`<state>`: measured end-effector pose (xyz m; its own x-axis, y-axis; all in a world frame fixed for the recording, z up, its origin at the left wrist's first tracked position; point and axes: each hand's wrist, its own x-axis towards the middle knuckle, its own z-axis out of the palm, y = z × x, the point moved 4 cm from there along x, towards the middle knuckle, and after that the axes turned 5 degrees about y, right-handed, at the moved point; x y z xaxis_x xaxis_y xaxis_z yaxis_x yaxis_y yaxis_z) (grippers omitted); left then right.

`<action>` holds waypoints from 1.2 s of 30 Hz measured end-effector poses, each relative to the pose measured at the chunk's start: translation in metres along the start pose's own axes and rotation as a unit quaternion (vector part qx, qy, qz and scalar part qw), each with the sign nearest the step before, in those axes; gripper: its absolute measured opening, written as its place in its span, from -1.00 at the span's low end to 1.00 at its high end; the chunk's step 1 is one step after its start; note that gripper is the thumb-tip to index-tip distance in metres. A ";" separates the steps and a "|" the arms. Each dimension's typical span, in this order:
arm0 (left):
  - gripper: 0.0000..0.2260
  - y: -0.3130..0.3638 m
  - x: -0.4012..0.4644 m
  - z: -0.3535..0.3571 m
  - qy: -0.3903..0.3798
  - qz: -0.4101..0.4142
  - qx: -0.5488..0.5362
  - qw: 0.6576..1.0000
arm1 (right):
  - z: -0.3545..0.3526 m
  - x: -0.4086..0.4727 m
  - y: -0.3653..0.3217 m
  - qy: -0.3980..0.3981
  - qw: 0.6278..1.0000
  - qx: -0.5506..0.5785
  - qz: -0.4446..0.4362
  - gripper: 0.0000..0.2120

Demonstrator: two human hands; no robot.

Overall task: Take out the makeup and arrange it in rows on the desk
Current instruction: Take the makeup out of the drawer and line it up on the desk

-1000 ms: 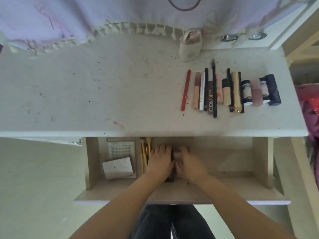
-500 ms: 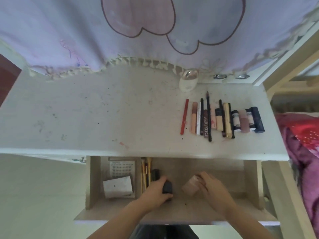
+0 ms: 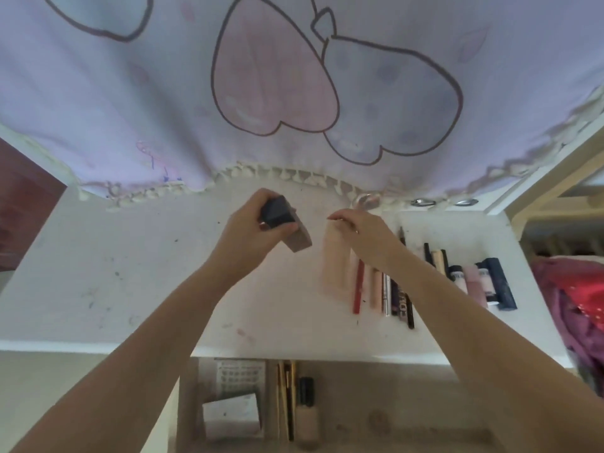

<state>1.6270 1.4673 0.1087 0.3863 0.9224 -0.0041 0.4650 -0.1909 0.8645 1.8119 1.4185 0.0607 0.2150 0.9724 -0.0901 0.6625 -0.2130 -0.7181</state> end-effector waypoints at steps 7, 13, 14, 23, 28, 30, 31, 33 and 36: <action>-0.79 0.002 0.086 0.053 -0.022 0.044 0.048 0.998 | 0.026 0.022 0.040 -0.016 0.993 -0.105 0.045 -0.70; -0.75 -0.003 0.114 0.086 -0.065 0.058 0.063 0.994 | 0.017 -0.005 0.043 0.036 0.989 -0.145 0.019 -0.69; -0.74 -0.004 0.117 0.090 -0.069 0.061 0.067 0.993 | 0.015 -0.010 0.043 0.046 0.989 -0.138 0.020 -0.69; -0.46 -0.013 0.080 0.074 -0.050 0.013 0.039 0.998 | 0.027 -0.094 0.001 0.050 0.996 -0.006 -0.073 -0.75; -0.81 -0.061 -0.088 0.041 -0.003 0.024 0.007 1.000 | 0.116 -0.181 0.038 -0.190 0.979 -0.053 -0.051 -0.70; -0.89 -0.096 -0.159 0.052 -0.089 -0.020 0.050 0.995 | 0.143 -0.193 0.066 -0.248 0.964 -0.095 0.021 -0.66; -0.89 -0.112 -0.183 0.060 -0.132 -0.034 0.093 0.986 | 0.151 -0.193 0.075 -0.253 0.960 -0.112 0.049 -0.64; -0.81 -0.149 -0.207 0.076 -0.168 -0.065 0.162 0.970 | 0.164 -0.187 0.084 -0.231 0.964 -0.110 0.071 -0.59; -0.76 -0.187 -0.200 0.091 -0.134 -0.166 0.208 0.955 | 0.187 -0.173 0.080 -0.203 0.973 -0.085 0.065 -0.52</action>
<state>1.5353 1.2883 -0.0974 0.3261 0.8473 -0.4192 0.8519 -0.0711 0.5189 1.6933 1.2513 -0.1101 0.0271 0.8863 -0.4624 0.7649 -0.3162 -0.5612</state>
